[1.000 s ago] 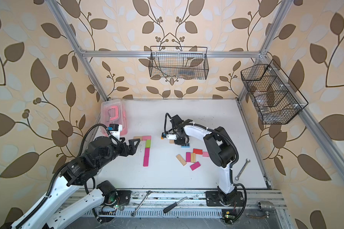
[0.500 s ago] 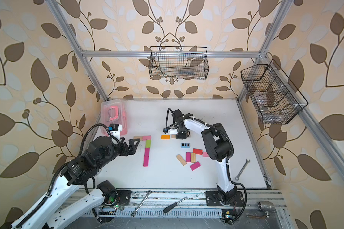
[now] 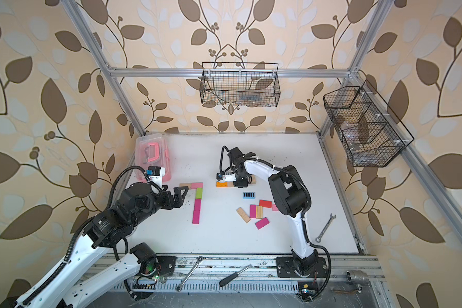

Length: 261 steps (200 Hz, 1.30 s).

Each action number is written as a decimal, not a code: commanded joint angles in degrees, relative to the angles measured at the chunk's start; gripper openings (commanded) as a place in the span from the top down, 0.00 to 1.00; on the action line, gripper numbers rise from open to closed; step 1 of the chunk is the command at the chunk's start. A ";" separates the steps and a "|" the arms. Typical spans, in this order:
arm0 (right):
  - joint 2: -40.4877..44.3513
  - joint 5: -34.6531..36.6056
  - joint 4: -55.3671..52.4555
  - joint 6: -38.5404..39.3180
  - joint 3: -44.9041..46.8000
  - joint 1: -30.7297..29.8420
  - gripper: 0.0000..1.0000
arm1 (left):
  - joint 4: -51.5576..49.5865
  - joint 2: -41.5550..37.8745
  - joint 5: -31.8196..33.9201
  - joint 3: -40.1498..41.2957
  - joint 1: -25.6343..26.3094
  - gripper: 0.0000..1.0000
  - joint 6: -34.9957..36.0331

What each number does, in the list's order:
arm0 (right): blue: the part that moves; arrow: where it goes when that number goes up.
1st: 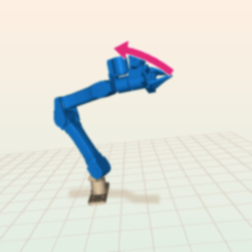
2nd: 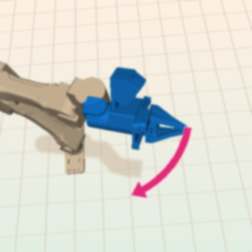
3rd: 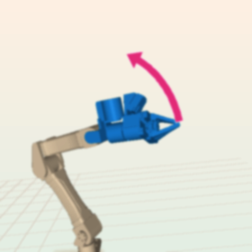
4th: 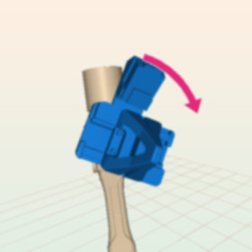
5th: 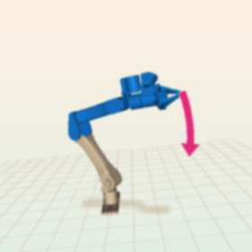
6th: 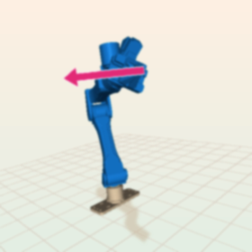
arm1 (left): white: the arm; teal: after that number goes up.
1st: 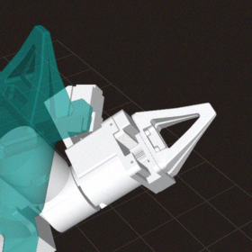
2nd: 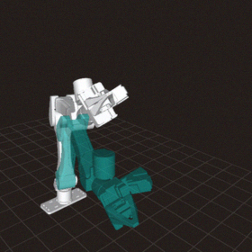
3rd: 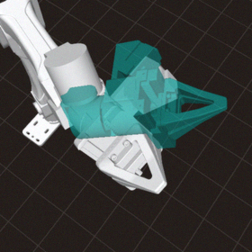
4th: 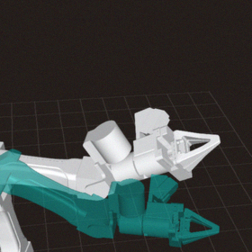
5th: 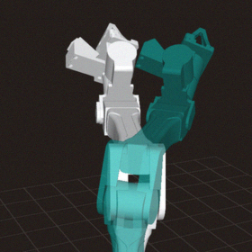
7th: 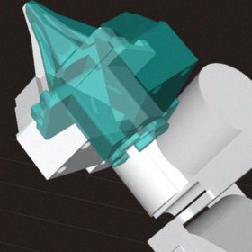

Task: Assemble the number 7 with building blocks
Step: Assemble the building block at the center of the board.

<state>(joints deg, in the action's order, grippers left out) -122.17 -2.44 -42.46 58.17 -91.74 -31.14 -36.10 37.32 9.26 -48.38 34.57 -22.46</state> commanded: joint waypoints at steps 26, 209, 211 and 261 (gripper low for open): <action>-1.36 -1.69 -1.88 0.63 -1.57 -0.24 0.69 | 0.84 0.03 0.73 -1.41 0.50 0.01 0.48; -1.82 -2.76 -2.12 -0.66 -3.89 0.21 0.58 | 0.94 0.30 0.96 -1.28 0.50 0.01 0.45; -1.66 -2.86 -2.11 -0.68 -3.88 0.22 0.58 | 0.94 0.38 0.99 -1.23 0.50 0.01 0.54; 6.32 -8.38 1.02 -6.44 -0.07 2.17 0.47 | 0.89 0.65 0.97 -1.40 0.51 0.01 0.48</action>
<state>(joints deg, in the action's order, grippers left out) -122.39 -5.78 -42.74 54.96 -94.11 -30.22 -36.10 37.91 9.41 -48.38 34.57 -22.46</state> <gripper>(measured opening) 0.519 0.989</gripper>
